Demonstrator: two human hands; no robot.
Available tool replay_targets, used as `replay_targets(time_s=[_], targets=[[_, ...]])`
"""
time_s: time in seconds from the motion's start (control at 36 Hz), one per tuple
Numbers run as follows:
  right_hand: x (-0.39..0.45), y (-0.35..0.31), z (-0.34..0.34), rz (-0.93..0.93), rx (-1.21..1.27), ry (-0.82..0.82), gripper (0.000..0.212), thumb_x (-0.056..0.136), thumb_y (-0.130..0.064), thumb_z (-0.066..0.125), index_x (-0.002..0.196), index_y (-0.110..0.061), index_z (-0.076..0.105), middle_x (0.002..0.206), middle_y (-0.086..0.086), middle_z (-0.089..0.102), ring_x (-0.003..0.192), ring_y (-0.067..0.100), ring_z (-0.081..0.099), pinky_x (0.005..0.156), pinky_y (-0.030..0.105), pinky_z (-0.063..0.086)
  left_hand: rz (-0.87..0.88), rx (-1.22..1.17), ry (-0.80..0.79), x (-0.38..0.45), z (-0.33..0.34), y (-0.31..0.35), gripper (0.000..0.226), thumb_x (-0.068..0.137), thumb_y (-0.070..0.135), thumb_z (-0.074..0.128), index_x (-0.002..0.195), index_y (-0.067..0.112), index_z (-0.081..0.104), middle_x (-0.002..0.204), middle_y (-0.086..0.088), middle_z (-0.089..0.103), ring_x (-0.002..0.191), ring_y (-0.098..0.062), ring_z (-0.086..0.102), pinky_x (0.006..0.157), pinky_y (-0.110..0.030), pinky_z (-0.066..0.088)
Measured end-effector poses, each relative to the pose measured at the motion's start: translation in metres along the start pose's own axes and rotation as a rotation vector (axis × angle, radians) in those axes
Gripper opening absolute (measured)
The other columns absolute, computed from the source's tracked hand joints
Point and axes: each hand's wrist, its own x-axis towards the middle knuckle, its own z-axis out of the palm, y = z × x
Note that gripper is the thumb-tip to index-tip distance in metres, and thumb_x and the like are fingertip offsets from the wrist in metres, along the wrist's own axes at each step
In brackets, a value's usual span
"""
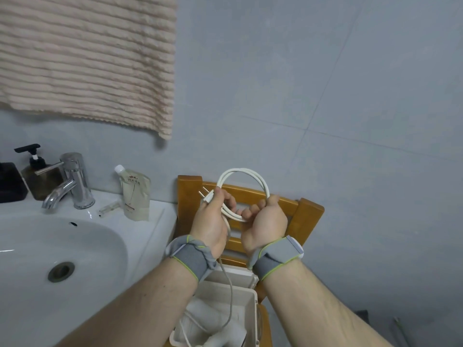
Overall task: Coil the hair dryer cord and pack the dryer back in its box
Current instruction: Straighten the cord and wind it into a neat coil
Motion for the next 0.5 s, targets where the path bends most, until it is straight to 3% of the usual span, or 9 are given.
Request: replay_targets(time_s=[0.11,0.22,0.31,0.39,0.5], targets=[[0.004,0.002,-0.01,-0.092,-0.206,0.012,0.047,0.1,-0.038,0.037,0.058,-0.017,0.038,0.04,-0.004,0.041,0.043,0.017,0.042,0.06,0.033,0.041,-0.047,-0.128,-0.059,-0.002,0.005,0.003,0.037,0.1,0.034,0.039,0.074,0.011,0.051,0.055,-0.002,0.046,0.049,-0.019,0.048,0.073,-0.05,0.052],[0.007,0.004,-0.02,-0.354,-0.47,0.022,0.051,0.101,-0.04,0.029,0.058,-0.017,0.042,0.049,-0.003,0.05,0.054,0.019,0.044,0.061,0.032,0.039,-0.093,-0.154,-0.14,-0.003,0.006,0.007,0.038,0.1,0.036,0.037,0.07,0.016,0.047,0.049,0.005,0.037,0.043,-0.013,0.039,0.053,-0.029,0.048],[0.007,0.004,-0.032,-0.508,-0.694,-0.042,0.056,0.102,-0.043,0.026,0.062,-0.013,0.05,0.059,0.002,0.055,0.059,0.018,0.049,0.062,0.032,0.039,-0.146,-0.139,-0.191,-0.001,0.007,0.016,0.039,0.1,0.035,0.037,0.068,0.017,0.047,0.045,0.008,0.031,0.037,-0.01,0.028,0.047,-0.025,0.042],[0.005,-0.001,-0.038,-0.408,-0.709,-0.117,0.053,0.103,-0.041,0.028,0.072,-0.01,0.057,0.064,0.005,0.057,0.064,0.02,0.051,0.067,0.035,0.042,-0.181,-0.009,-0.228,0.003,0.008,0.028,0.038,0.1,0.031,0.04,0.065,0.017,0.046,0.042,0.009,0.028,0.033,-0.008,0.023,0.039,-0.022,0.034],[0.001,-0.018,-0.027,-0.277,-0.593,-0.257,0.042,0.104,-0.037,0.031,0.089,-0.008,0.057,0.06,0.006,0.054,0.053,0.019,0.046,0.053,0.03,0.039,-0.25,0.244,-0.252,0.004,0.006,0.034,0.031,0.096,0.026,0.044,0.066,0.015,0.045,0.039,0.009,0.025,0.031,-0.007,0.017,0.039,-0.017,0.019]])
